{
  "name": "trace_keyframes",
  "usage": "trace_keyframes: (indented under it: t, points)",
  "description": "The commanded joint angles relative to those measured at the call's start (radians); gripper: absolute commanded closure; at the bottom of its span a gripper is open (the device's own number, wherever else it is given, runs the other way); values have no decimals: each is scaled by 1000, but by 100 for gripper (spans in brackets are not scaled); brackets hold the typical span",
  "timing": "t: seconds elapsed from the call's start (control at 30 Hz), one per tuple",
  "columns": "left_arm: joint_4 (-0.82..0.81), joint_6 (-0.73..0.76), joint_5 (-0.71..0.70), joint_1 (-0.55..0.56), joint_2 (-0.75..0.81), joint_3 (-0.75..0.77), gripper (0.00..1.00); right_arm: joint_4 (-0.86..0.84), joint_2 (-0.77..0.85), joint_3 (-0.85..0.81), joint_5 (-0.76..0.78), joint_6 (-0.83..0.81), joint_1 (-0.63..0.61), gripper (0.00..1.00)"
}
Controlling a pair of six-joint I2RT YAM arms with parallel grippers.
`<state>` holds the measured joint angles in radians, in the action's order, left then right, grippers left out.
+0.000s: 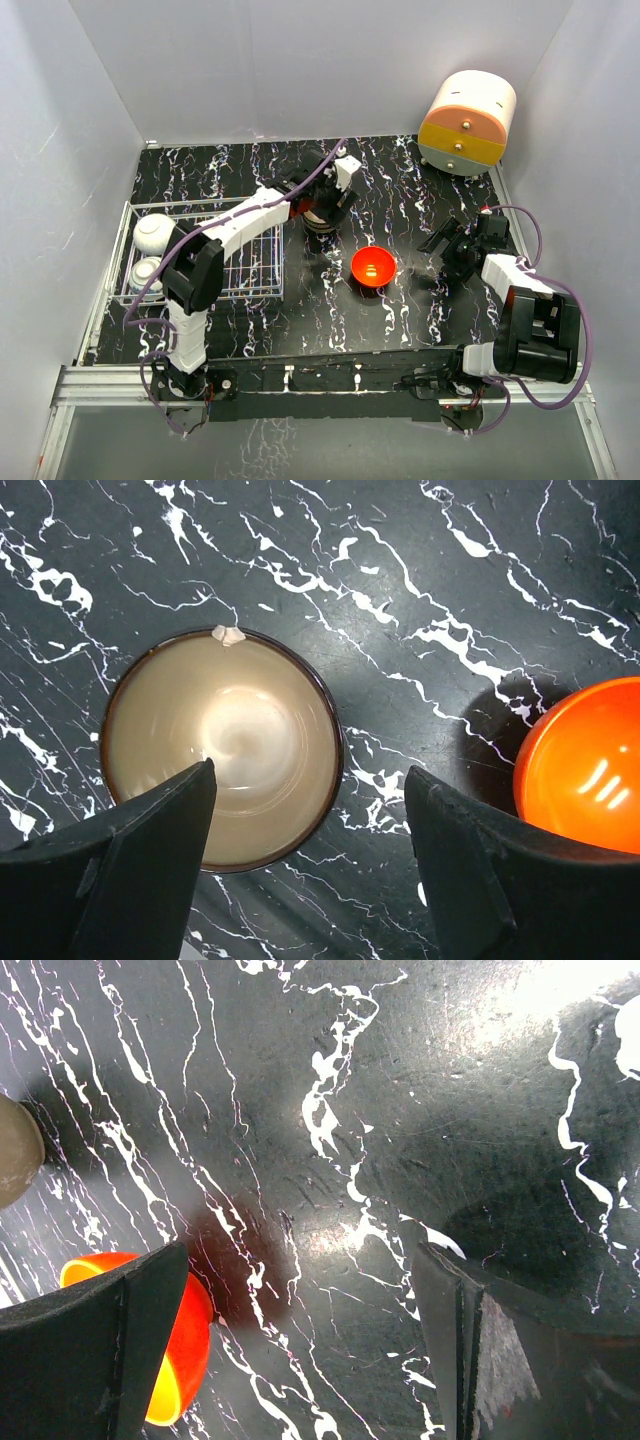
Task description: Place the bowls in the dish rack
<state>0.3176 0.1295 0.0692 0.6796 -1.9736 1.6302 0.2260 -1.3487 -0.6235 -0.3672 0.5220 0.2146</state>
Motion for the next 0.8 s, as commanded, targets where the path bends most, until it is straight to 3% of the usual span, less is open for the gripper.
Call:
trace_keyframes:
  t: [0.0, 0.27, 0.47, 0.63, 0.77]
  points:
    - [18, -7, 63, -6, 8, 42, 28, -56, -4, -4, -6, -11, 8, 3]
    - [11, 3, 124, -6, 11, -38, 34, -57, -3, 0, -3, -11, 9, 2]
    - [38, 19, 96, -8, -23, -4, 34, -56, -4, 2, -1, -11, 9, 2]
    - [54, 19, 98, -9, -49, 21, 45, -56, -3, -1, 1, -12, 11, 2]
    - [53, 17, 96, -11, -61, 11, 44, -57, -8, 0, -1, -11, 12, 2]
